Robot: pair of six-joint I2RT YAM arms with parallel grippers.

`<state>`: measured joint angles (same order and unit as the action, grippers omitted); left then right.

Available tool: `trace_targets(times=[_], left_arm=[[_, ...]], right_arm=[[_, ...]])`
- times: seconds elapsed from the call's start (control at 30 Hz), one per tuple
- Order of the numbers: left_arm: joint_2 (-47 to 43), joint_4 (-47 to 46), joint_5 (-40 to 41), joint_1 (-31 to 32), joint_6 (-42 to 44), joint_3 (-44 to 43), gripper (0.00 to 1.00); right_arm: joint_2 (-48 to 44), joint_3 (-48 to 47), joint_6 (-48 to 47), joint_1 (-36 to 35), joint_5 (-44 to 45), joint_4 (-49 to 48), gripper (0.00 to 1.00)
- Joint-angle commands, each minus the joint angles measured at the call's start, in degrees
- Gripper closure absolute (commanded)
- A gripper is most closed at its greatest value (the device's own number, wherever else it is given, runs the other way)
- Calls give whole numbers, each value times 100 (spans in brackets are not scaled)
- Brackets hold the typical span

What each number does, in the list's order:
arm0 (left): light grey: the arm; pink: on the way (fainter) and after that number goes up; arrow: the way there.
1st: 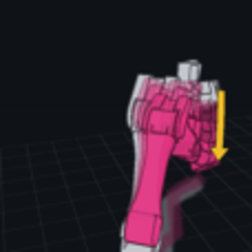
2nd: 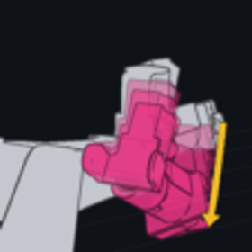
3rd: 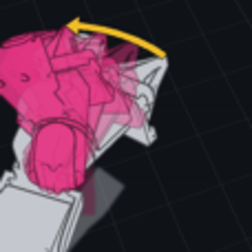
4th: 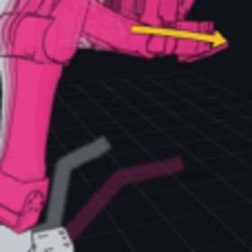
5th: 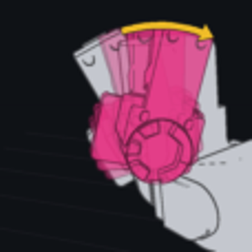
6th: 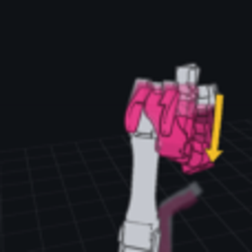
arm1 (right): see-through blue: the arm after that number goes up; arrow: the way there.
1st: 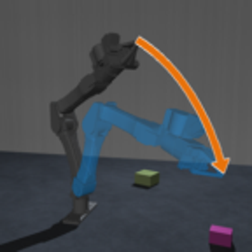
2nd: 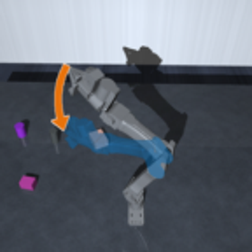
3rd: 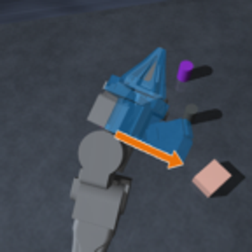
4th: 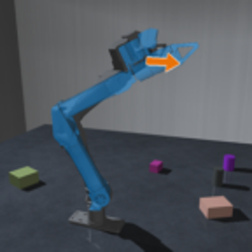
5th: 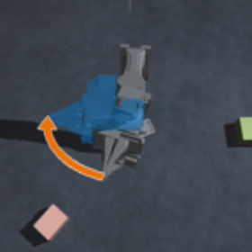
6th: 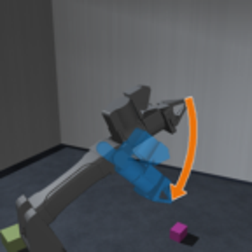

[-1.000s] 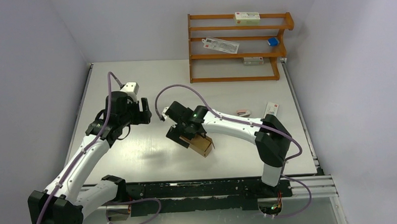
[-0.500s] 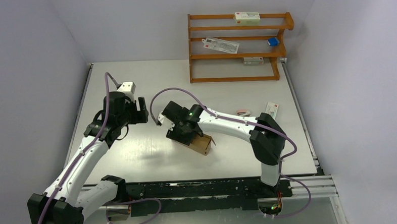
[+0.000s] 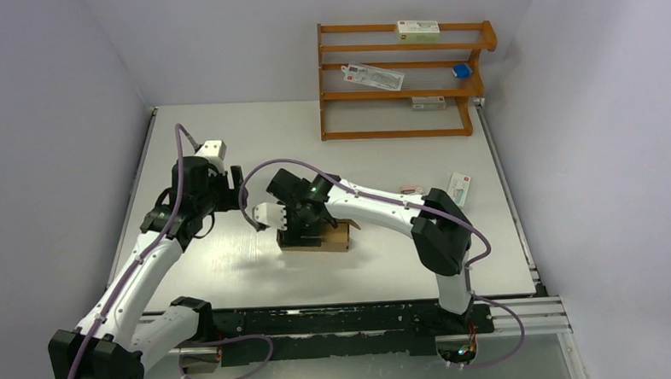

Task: Fold the paper box

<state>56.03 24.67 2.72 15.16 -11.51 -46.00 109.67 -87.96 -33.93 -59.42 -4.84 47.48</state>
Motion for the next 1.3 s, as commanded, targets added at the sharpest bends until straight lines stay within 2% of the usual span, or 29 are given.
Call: trace_targets(times=[0.0, 0.13, 0.3, 0.53, 0.67, 0.83, 0.97, 1.1, 1.27], left_arm=[[-141, -223, -218, -112, 179, 55, 21], [-192, -300, -489, -189, 269, 103, 21], [-202, -327, -747, -224, 337, 86, 21], [-338, -407, -1195, -224, 312, 68, 24], [-438, -28, -1510, -216, 80, -138, 25], [-598, 407, -1724, -215, -150, -176, 25], [-645, 493, -2003, -206, -340, -38, 27], [-643, 499, -2233, -189, -403, 79, 29], [-522, 373, -2384, -133, -484, 238, 33]], right_arm=[[137, -405, -840, -18, -399, 143, 28], [251, -622, -815, 6, -294, 280, 10], [-199, -578, -328, 58, -104, -11, 1], [-1313, 241, 1222, 60, 991, -515, 0], [-2025, 775, 2218, 98, 1519, -716, 0], [-2993, 1652, 3297, 204, 1901, -1028, 3], [-3499, 2221, 4135, 369, 2120, -1122, 14], [-3823, 2676, 4488, 414, 1993, -1231, 23], [-3948, 3081, 4602, 447, 1989, -1526, 29]])
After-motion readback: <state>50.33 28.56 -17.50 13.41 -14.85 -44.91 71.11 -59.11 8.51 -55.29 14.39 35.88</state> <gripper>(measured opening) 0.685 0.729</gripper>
